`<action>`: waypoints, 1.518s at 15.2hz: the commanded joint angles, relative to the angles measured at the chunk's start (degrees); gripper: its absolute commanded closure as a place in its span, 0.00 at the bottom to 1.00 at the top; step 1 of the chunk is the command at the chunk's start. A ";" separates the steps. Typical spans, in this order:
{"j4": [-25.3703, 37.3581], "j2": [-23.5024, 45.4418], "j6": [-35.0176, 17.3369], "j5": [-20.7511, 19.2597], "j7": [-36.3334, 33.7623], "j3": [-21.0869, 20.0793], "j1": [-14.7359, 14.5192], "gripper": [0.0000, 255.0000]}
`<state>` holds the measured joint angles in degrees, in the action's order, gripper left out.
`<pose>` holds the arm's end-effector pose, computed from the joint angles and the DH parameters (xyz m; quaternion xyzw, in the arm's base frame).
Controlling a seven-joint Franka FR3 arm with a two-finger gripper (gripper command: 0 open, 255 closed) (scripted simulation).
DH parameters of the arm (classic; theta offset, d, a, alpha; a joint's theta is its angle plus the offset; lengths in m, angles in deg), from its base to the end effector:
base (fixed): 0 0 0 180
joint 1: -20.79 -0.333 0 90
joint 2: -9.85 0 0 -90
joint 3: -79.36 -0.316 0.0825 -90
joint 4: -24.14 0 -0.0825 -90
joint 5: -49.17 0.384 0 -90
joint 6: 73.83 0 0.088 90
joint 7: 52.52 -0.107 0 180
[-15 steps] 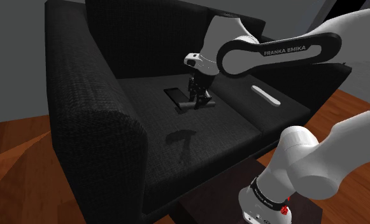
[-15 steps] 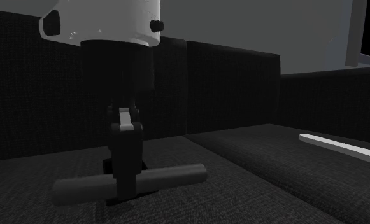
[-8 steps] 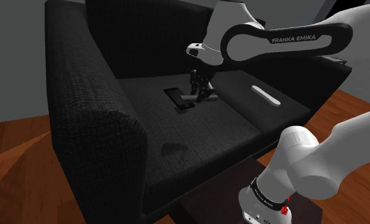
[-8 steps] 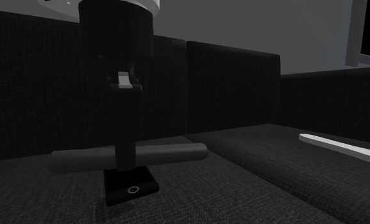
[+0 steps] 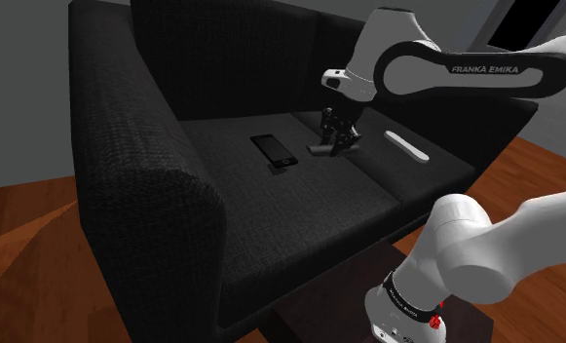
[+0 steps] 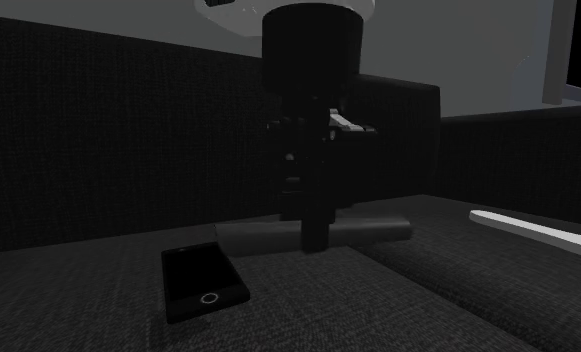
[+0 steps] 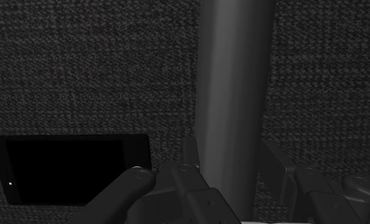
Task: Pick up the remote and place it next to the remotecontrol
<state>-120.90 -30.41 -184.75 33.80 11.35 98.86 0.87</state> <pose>0.3591 -0.0248 0.4965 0.8026 0.5947 0.0284 0.0374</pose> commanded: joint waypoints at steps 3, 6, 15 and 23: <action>-2.43 -5.48 2.39 -3.23 4.80 3.35 3.55 1.00; -3.40 -8.86 4.21 -5.68 8.59 6.03 6.28 1.00; -2.44 -15.03 8.84 -13.27 21.10 15.32 13.77 1.00; 3.05 -15.69 11.22 -19.49 32.55 24.82 17.51 1.00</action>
<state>-118.84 -46.59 -173.35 15.21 42.31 122.02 18.30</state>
